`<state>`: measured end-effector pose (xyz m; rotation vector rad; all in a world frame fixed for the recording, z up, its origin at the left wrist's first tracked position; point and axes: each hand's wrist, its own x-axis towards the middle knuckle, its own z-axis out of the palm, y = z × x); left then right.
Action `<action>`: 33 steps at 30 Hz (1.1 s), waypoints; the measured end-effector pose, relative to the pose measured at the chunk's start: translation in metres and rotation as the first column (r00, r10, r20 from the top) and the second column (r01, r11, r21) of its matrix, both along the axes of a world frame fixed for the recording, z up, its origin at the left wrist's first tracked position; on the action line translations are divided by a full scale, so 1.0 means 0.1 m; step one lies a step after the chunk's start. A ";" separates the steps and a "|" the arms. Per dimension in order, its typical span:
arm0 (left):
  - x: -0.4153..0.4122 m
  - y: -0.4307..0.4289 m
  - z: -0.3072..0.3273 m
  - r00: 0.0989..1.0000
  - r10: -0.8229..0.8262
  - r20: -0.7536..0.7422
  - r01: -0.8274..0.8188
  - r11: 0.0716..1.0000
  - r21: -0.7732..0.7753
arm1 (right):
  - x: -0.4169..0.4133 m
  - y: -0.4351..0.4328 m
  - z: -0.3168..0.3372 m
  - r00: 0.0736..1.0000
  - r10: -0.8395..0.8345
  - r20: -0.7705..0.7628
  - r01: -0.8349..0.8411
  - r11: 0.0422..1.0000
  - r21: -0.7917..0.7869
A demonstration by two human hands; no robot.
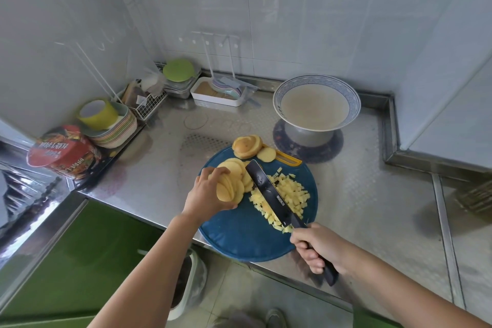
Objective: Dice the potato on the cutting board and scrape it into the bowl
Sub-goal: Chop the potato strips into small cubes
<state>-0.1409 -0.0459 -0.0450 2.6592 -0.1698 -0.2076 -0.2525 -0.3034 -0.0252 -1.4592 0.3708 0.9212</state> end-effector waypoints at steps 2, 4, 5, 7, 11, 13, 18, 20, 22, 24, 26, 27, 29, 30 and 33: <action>-0.04 -0.02 -0.01 0.999 0.026 0.037 -0.025 0.999 -0.023 | 0.01 0.01 0.01 1.000 -0.009 0.009 0.009 1.000 0.001; -0.10 -0.04 -0.03 0.995 0.060 0.084 -0.059 0.998 -0.020 | 0.01 0.01 0.01 1.000 -0.017 0.015 0.017 1.000 -0.001; -0.13 -0.05 -0.04 0.991 0.080 0.103 -0.079 0.997 -0.014 | 0.01 0.01 0.01 1.000 -0.019 0.017 0.019 1.000 -0.003; -0.18 -0.05 -0.07 0.985 0.120 0.121 -0.118 0.993 -0.017 | 0.00 0.01 0.02 1.000 -0.016 0.021 0.016 1.000 -0.009; -0.26 -0.06 -0.06 0.977 0.182 0.113 -0.176 0.982 -0.066 | 0.00 0.01 0.06 0.999 0.000 0.032 0.001 1.000 -0.024; -0.33 -0.09 -0.02 0.978 0.194 0.073 -0.190 0.980 -0.066 | 0.00 0.00 0.08 0.999 0.009 0.044 -0.007 1.000 -0.030; -0.57 -0.24 0.06 0.978 -0.022 -0.209 0.044 0.994 0.097 | 0.00 -0.04 0.12 0.999 0.008 0.049 -0.006 0.999 -0.032; -0.62 -0.28 0.07 0.954 -0.100 -0.283 0.137 0.984 0.115 | -0.01 -0.05 0.14 0.999 0.009 0.047 -0.008 0.999 -0.036; -0.59 -0.32 0.09 0.949 -0.103 -0.297 0.146 0.981 0.128 | -0.02 -0.06 0.15 0.999 0.009 0.046 -0.007 0.999 -0.040; -0.53 -0.34 0.12 0.961 -0.060 -0.269 0.106 0.982 0.158 | -0.04 -0.07 0.15 0.999 0.006 0.049 -0.004 0.999 -0.042; -0.46 -0.33 0.12 0.973 0.014 -0.231 0.032 0.980 0.195 | -0.05 -0.07 0.15 0.999 0.006 0.051 -0.004 0.999 -0.040; -0.43 -0.33 0.12 0.975 0.049 -0.215 -0.004 0.978 0.207 | -0.06 -0.07 0.16 0.999 0.006 0.052 -0.004 0.999 -0.038; -0.40 -0.32 0.11 0.974 0.088 -0.210 -0.041 0.974 0.221 | -0.07 -0.06 0.16 0.999 0.006 0.053 -0.004 0.999 -0.036; -0.40 -0.32 0.11 0.971 0.092 -0.221 -0.041 0.974 0.224 | -0.08 -0.06 0.16 0.999 0.007 0.053 -0.005 0.999 -0.037; -0.43 -0.34 0.09 0.965 0.074 -0.250 -0.015 0.974 0.227 | -0.10 -0.04 0.15 0.998 0.029 0.054 -0.026 0.999 -0.042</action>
